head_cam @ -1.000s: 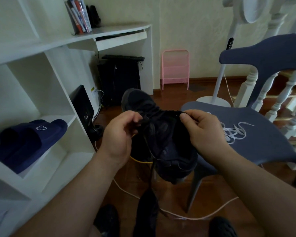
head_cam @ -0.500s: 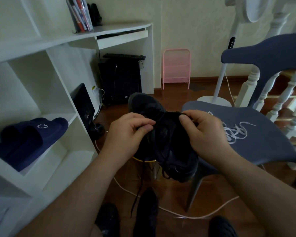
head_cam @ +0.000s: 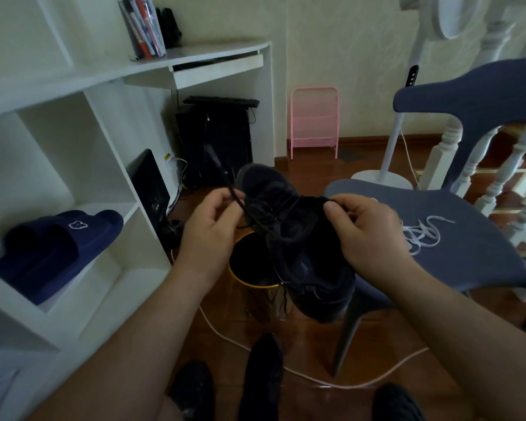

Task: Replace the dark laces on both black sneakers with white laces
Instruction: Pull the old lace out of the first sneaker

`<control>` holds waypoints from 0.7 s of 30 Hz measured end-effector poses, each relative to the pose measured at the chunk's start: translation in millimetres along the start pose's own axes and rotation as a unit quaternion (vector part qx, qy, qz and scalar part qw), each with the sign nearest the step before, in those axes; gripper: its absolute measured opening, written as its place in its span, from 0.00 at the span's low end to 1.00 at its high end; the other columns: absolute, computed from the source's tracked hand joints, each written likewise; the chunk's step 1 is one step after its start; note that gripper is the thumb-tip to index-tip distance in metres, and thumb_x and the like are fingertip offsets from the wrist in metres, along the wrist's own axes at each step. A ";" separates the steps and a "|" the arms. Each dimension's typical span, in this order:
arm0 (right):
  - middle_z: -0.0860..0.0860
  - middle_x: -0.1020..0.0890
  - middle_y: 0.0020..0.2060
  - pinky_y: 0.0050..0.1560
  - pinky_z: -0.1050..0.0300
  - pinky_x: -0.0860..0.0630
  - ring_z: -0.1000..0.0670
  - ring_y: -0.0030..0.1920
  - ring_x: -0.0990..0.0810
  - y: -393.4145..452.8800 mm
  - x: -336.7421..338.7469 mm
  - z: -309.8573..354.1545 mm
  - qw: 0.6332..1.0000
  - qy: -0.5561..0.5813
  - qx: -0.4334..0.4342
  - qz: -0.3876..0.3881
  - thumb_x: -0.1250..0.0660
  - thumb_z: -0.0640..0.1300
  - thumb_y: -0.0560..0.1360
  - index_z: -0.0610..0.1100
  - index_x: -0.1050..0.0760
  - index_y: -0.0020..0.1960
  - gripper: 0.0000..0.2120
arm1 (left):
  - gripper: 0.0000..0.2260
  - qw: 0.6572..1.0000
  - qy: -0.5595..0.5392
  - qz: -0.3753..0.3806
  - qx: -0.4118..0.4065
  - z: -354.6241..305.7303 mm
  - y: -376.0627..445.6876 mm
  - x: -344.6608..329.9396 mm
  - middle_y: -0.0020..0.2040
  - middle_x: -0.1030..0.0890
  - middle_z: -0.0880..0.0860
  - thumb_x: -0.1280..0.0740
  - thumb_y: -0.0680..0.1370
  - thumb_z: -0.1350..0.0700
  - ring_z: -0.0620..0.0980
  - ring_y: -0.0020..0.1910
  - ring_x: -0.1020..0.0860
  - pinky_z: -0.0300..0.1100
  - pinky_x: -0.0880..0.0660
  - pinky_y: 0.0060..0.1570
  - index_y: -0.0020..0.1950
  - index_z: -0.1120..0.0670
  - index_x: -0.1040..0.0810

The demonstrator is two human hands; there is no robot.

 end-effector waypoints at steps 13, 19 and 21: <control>0.61 0.21 0.36 0.39 0.75 0.33 0.62 0.45 0.22 -2.7 -4.5 2.8 0.998 -0.056 0.033 0.000 0.35 0.47 0.83 0.49 0.16 0.50 0.09 | 0.03 0.946 0.275 0.050 -0.164 -7.4 -3.1 -9.0 0.47 0.20 0.34 0.30 0.80 0.46 0.46 0.53 0.21 0.53 0.23 0.56 0.51 0.38 0.17; 0.60 0.22 0.32 0.35 0.73 0.33 0.61 0.38 0.22 0.8 0.0 -3.4 1.000 -0.016 -0.001 -0.011 0.35 0.47 0.83 0.51 0.17 0.49 0.09 | 0.08 0.943 0.324 -0.071 -0.015 9.8 10.7 34.0 0.46 0.26 0.40 0.40 0.83 0.50 0.54 0.54 0.23 0.53 0.24 0.52 0.50 0.45 0.21; 0.60 0.21 0.33 0.35 0.73 0.34 0.62 0.38 0.22 0.9 -0.3 -2.9 1.000 -0.019 -0.003 -0.011 0.35 0.47 0.83 0.50 0.17 0.49 0.09 | 0.10 0.952 0.299 -0.040 -0.044 6.0 9.2 29.1 0.48 0.24 0.40 0.40 0.84 0.48 0.54 0.58 0.23 0.55 0.24 0.57 0.56 0.44 0.19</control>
Point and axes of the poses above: each hand's wrist, its own y-axis towards the middle knuckle, its own x-axis out of the back of the hand, z = x × y, the point moved 5 cm from there along y, towards the middle knuckle
